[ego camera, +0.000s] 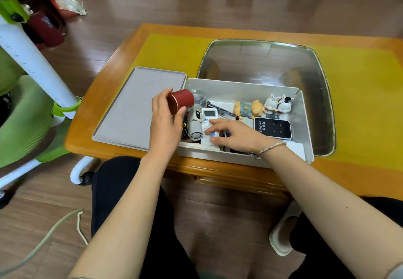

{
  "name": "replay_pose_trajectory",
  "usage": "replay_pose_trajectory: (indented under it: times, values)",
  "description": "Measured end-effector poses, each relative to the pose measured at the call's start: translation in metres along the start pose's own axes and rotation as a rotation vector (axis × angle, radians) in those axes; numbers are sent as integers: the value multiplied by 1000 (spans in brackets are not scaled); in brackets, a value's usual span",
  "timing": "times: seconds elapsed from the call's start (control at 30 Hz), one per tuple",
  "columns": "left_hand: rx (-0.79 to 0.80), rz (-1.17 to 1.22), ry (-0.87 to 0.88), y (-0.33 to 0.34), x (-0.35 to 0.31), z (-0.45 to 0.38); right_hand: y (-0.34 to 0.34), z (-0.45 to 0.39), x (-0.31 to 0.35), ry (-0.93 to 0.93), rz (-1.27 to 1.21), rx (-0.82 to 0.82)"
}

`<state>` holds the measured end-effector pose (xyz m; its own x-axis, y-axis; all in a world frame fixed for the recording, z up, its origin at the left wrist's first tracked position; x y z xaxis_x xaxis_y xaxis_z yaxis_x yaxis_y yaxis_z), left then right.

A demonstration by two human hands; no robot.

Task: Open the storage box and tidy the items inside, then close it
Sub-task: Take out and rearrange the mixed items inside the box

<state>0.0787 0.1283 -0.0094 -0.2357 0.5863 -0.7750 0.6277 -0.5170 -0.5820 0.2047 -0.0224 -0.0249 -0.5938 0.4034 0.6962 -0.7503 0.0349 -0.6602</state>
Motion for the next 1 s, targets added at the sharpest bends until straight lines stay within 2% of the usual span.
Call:
replay_pose_trajectory:
  times: [0.1, 0.2, 0.27, 0.33, 0.43, 0.5, 0.57, 0.63, 0.7, 0.77, 0.9, 1.0]
  values:
    - [19, -12, -28, 2, 2, -1, -3, 6, -1, 9, -31, -157]
    - [92, 23, -6, 7, 0, -1, -13, 12, -2, 41, -208, -355]
    - [215, 71, 39, 12, -4, -1, -20, 15, -2, 43, -371, -378]
    - [349, 120, 90, 19, -11, 0, -25, 17, -1, 20, -495, -321]
    - [451, 115, 129, 29, -18, 0, -24, 18, -2, -4, -593, -258]
    - [495, 83, 100, 34, -19, -4, -24, 21, -8, 6, -566, -320]
    - [575, 59, 56, 38, -18, -11, -29, 27, -17, 50, -480, -486]
    - [629, -37, 76, 44, -19, -23, -35, 36, -29, 96, -422, -689]
    - [621, -176, 157, 55, -24, -37, -41, 42, -39, 127, -408, -794]
    - [651, -301, 212, 71, -31, -52, -46, 48, -45, 143, -391, -813]
    - [840, -619, 213, 98, -33, -70, -52, 58, -49, 151, -302, -829]
    - [923, -812, 225, 106, -26, -75, -50, 62, -51, 111, -287, -819]
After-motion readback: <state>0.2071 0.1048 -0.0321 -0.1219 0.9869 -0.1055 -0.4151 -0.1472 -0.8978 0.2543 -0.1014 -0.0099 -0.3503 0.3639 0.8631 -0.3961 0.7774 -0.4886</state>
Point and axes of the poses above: each hand's wrist, its own z-axis away from the middle knuckle, its own y-axis out of the palm, x = y × z, the point moved 1 cm from there along -z, towards the middle knuckle, and after that the axes turned 6 degrees about x, right-handed, at the moved point
